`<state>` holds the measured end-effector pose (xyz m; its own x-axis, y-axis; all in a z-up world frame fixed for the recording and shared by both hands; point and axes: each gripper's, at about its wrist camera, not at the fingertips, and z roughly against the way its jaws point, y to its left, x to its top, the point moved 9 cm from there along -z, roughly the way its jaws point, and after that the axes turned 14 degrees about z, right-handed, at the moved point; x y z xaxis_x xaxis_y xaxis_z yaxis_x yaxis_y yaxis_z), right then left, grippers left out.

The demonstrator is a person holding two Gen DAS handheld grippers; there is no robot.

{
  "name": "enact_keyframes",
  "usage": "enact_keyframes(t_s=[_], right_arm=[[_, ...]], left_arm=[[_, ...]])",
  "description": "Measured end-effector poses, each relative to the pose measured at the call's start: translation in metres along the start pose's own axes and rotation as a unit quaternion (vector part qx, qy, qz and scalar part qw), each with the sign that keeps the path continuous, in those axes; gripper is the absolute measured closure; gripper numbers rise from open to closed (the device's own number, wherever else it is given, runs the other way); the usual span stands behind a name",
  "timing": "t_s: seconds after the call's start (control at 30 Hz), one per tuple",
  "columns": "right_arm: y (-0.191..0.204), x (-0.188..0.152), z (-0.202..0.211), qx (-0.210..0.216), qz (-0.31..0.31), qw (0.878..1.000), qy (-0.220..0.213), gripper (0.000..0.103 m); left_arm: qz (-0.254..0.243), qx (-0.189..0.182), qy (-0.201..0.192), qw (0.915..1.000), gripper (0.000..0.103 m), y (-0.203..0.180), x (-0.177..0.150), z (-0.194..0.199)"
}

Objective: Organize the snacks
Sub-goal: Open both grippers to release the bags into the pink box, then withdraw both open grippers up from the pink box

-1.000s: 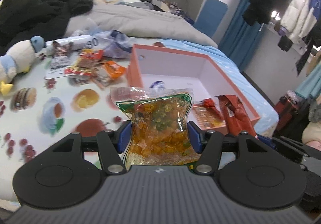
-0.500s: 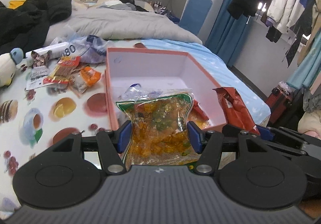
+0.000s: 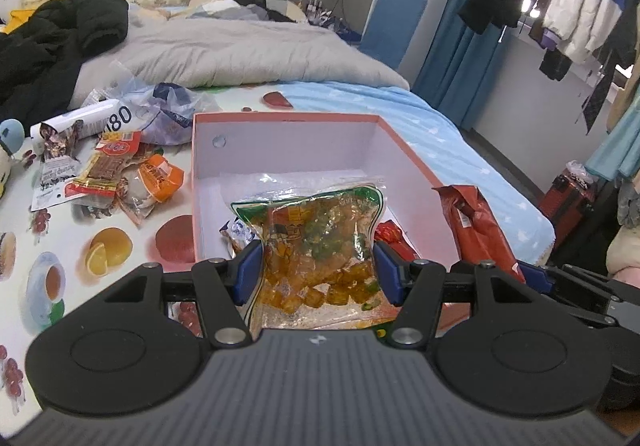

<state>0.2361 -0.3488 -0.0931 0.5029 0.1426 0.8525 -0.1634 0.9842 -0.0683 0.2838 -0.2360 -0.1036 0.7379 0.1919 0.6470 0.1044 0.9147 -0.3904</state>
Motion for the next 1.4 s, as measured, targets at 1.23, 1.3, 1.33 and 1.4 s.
enact_keyframes(t_s=[1.23, 1.3, 1.33, 1.4], right_arm=[[-0.029, 0.005, -0.101, 0.016, -0.028, 0.999, 0.041, 0.035], [-0.024, 0.008, -0.094, 0.015, -0.026, 0.999, 0.036, 0.035], [-0.022, 0.009, -0.09, 0.016, -0.026, 0.999, 0.033, 0.035], [-0.016, 0.012, -0.083, 0.018, -0.029, 0.999, 0.026, 0.035]], left_arm=[[-0.001, 0.019, 0.014, 0.9997, 0.022, 0.025, 0.05, -0.064], [-0.003, 0.016, 0.006, 0.9999, 0.022, 0.026, 0.05, -0.05], [-0.004, 0.015, 0.003, 0.9999, 0.022, 0.026, 0.05, -0.044], [-0.007, 0.011, -0.004, 0.9999, 0.022, 0.027, 0.048, -0.03]])
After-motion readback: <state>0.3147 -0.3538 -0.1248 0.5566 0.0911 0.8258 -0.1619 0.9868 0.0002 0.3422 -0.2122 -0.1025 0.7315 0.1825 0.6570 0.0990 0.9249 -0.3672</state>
